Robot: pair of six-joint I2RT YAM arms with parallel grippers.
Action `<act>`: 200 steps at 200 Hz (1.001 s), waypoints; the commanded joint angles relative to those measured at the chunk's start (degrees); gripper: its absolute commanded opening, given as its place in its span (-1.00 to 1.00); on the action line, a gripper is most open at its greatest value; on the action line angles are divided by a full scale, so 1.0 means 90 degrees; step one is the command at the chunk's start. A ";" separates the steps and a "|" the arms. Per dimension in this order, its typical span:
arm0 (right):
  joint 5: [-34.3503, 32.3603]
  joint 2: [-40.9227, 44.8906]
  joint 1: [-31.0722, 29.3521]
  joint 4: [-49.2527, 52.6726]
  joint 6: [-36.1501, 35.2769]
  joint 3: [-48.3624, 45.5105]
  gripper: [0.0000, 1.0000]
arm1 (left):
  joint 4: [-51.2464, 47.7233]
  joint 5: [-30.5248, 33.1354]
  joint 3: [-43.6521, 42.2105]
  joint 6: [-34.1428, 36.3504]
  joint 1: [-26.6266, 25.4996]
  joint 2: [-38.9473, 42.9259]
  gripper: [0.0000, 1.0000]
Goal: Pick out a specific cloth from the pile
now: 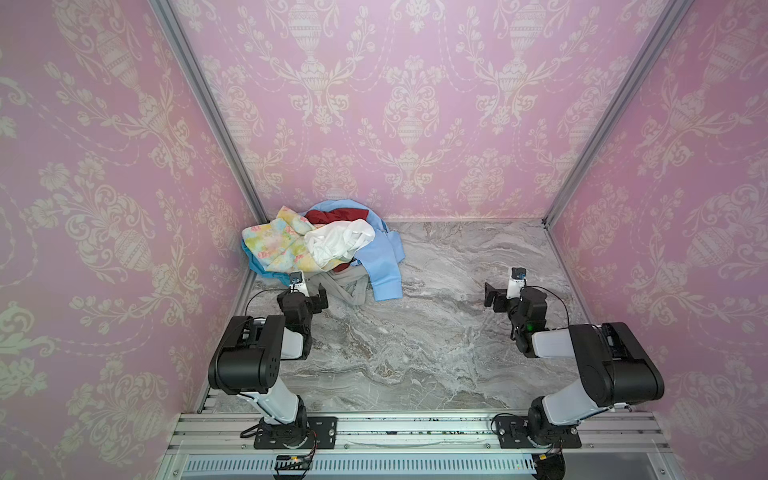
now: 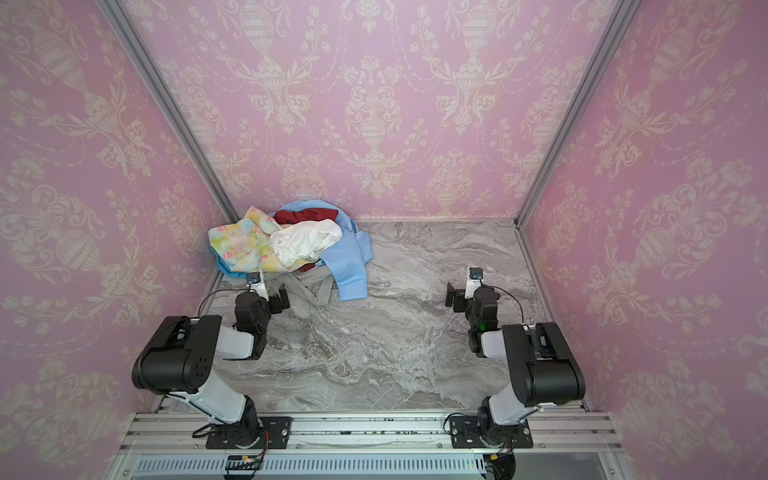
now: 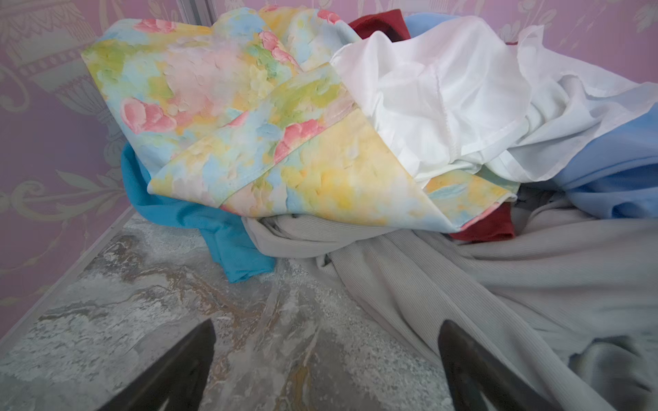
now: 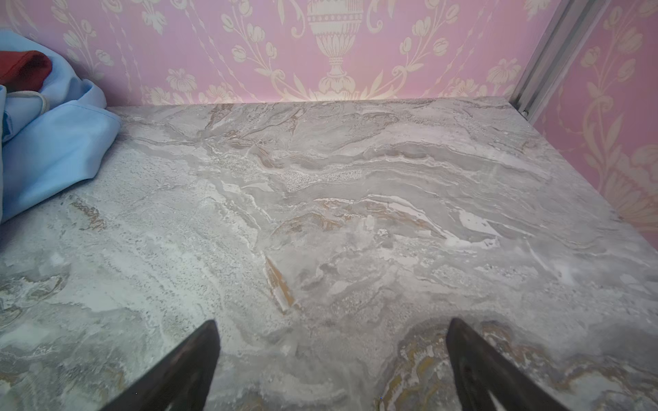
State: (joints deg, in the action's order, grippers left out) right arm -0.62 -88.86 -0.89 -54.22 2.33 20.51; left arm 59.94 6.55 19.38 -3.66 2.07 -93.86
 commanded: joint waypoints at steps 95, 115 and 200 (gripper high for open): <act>0.0069 0.0029 0.0001 -0.0011 -0.0044 0.0042 1.00 | -0.0196 -0.0053 0.0103 0.0221 -0.0044 0.0019 0.99; 0.0069 0.0022 0.0006 -0.0014 -0.0035 0.0045 1.00 | -0.0189 -0.0053 0.0103 0.0221 -0.0044 0.0019 0.99; 0.0127 0.0027 0.0039 0.0008 0.0013 0.0049 1.00 | -0.0206 -0.0069 0.0113 0.0219 -0.0034 0.0019 0.99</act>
State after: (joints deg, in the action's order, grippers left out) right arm -0.21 -88.86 -0.84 -54.06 2.33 20.51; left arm 59.02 6.48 19.38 -3.42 2.02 -93.86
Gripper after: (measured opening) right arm 0.999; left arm 0.994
